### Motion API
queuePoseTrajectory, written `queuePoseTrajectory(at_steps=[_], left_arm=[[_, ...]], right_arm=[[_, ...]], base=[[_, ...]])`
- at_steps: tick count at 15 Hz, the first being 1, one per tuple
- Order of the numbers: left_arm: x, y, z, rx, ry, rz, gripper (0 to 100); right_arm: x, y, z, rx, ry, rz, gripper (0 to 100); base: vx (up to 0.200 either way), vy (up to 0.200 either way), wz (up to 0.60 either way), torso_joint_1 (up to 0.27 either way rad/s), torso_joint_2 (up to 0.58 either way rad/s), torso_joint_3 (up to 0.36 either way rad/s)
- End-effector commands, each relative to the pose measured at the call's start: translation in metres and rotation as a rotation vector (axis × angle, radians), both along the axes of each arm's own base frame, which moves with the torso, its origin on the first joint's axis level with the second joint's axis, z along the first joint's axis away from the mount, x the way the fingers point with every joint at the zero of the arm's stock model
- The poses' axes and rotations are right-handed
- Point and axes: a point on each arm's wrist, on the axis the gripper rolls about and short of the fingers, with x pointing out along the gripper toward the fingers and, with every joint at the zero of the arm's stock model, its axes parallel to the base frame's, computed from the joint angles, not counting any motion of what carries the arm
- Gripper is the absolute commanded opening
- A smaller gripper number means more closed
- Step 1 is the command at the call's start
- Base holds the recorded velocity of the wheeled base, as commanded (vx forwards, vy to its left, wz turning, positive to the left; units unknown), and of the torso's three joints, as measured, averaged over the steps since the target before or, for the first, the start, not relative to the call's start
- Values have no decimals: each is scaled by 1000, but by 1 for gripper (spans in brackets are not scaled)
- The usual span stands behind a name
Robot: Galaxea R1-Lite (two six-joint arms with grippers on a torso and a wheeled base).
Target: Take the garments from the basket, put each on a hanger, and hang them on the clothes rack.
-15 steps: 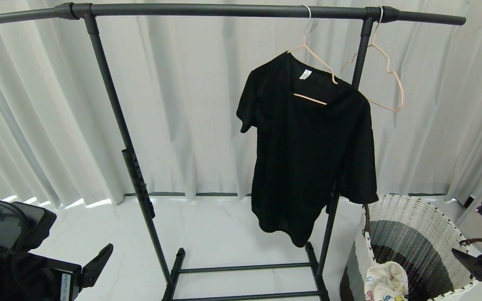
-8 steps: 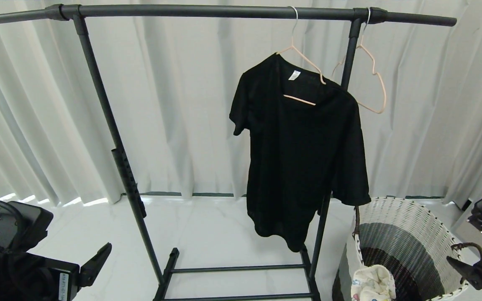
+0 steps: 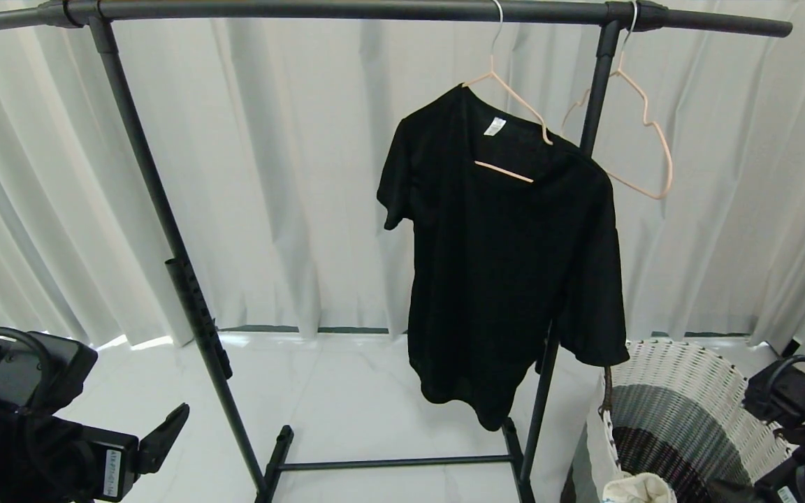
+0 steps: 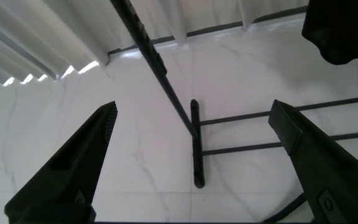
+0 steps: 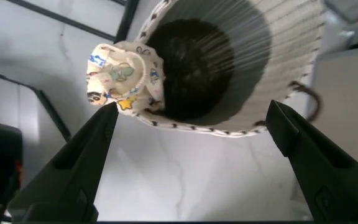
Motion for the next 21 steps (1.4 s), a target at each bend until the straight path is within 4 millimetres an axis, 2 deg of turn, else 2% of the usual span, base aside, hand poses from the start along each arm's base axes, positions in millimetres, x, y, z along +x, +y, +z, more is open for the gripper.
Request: queuePoseTrajectory(at_steps=[1,4,5,6,7,13,17,21], left_arm=[[4,4,0,1,6,35,100],[6,15,-5,-11,30,131,100],[6,15,-5,-11,30,131,100],[7,16,-5,-18,31,148,100],[7,16,-5,-18,34,148,100],[11,16,-12,-15,76,152,100],[13,15,-12,-16,77,151,100],[12,16,-11,-18,70,151,100]], right_arm=[[16,6,-35,-11,142,-18,100],[42,16,-76,3,150,-11,100],[42,16,-77,2,152,-11,100],[53,19,-97,-10,184,-14,100],[59,19,-105,-15,197,-24,100],[76,5,-125,-24,233,-112,100],[84,4,-134,-24,224,-130,100],[95,5,-153,-71,169,-170,100]], base=[[0,0,0,0,0,0],[0,0,0,0,0,0],[0,0,0,0,0,0],[0,0,0,0,0,0],[0,0,0,0,0,0],[0,0,0,0,0,0],[0,0,0,0,0,0],[0,0,0,0,0,0]])
